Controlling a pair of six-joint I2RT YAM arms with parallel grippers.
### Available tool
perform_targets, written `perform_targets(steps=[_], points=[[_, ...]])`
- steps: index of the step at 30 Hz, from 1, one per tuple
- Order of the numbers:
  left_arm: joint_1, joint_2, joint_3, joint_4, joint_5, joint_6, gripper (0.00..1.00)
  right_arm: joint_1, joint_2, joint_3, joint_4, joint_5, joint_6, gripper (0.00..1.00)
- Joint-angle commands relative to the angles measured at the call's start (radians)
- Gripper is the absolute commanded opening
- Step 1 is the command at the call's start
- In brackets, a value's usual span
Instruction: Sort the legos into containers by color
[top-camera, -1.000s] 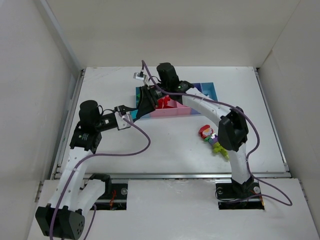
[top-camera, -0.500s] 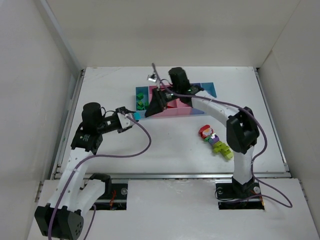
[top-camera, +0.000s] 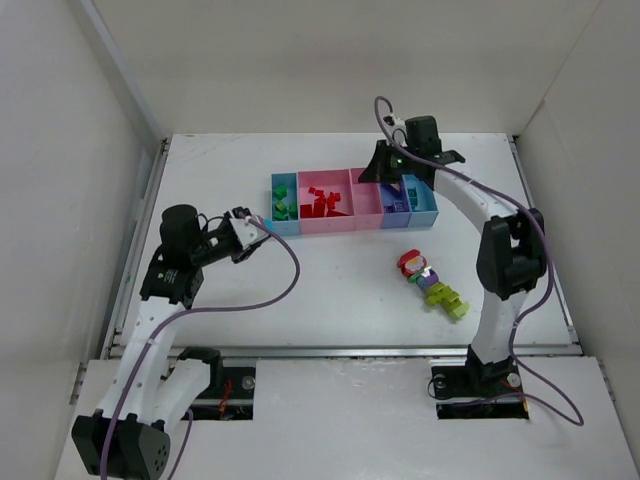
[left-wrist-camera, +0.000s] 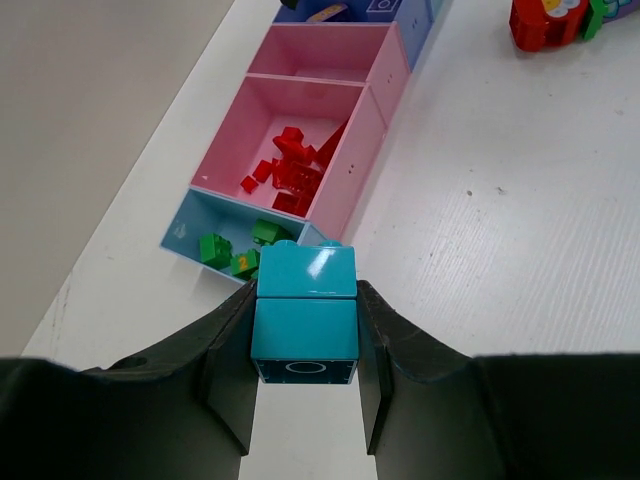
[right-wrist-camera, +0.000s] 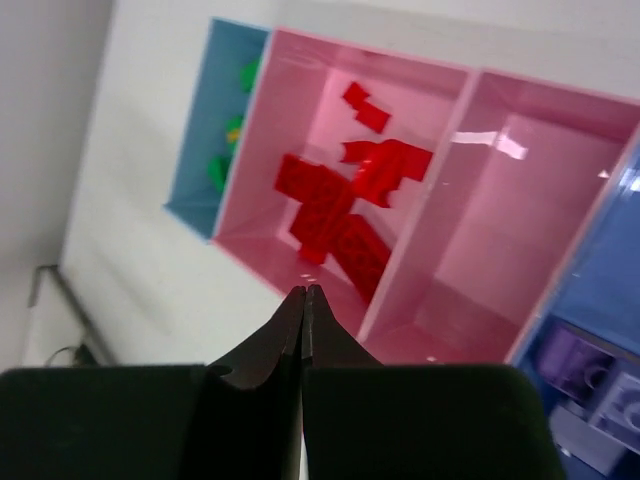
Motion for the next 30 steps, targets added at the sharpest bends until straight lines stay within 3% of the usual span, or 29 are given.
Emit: perform_targets(steps=[1, 4, 9, 13, 24, 30], points=[[0.001, 0.005, 0.008, 0.049, -0.006, -0.051, 0.0, 0.015, -0.025, 0.109, -0.15, 0.282, -0.099, 0.0], [0.001, 0.005, 0.008, 0.073, -0.006, -0.06, 0.0, 0.015, -0.015, 0.148, -0.193, 0.328, -0.142, 0.0], [0.001, 0.028, 0.008, 0.098, -0.006, -0.102, 0.0, 0.006, -0.015, 0.185, -0.277, 0.694, -0.153, 0.0], [0.001, 0.062, 0.029, 0.107, -0.006, -0.114, 0.0, 0.006, -0.006, 0.185, -0.311, 0.865, -0.173, 0.01], [-0.008, 0.117, 0.072, 0.107, 0.014, -0.114, 0.0, -0.012, 0.049, 0.185, -0.311, 0.92, -0.182, 0.46], [-0.017, 0.137, 0.091, 0.107, 0.023, -0.105, 0.0, -0.023, 0.049, 0.196, -0.3, 0.858, -0.199, 0.49]])
